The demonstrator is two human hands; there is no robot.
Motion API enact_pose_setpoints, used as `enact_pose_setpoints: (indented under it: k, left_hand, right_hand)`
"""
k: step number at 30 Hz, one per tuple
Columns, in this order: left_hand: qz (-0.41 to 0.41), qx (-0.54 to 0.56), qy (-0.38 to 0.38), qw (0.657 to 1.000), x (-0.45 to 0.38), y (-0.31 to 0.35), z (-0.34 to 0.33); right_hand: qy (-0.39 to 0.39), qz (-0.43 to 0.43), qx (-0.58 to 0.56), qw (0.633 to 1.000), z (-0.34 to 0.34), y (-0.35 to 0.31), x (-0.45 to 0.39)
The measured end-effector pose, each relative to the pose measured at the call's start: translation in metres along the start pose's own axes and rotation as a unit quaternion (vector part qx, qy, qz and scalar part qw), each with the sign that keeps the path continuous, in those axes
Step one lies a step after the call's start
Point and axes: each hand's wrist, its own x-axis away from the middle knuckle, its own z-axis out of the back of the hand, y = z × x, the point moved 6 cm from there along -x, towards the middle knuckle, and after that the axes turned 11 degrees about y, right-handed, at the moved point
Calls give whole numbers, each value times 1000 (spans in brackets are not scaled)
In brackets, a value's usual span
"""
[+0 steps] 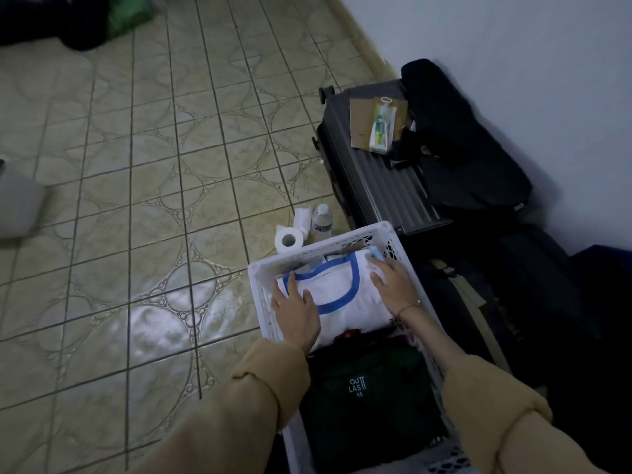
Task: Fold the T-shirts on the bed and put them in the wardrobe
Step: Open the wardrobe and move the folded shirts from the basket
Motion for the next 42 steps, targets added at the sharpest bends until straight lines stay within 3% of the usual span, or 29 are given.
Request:
enact_pose_setpoints:
  k: [8,13,19,24,29,42]
  left_hand:
    - [-91,19,-22,995,54,131,107]
    - [-157,30,-86,983,93,218,158]
    - [-254,67,-178,948,146,314,204]
    - [-352,70,-272,893,221,356,217]
    - [-460,91,-366,804,326,365,233]
    - [-563,210,-536,593,611,309,289]
  right_hand:
    - [15,23,-58,998,143,-122,48]
    - [55,11,-70,996,227,-183,84]
    - [180,-41,-92,979,338,-229,145]
    - [309,-102,-109,939,407,-238,239]
    - [416,-170,-98,888,446,-234,358]
    - [600,-274,-31,751,477,-218,671]
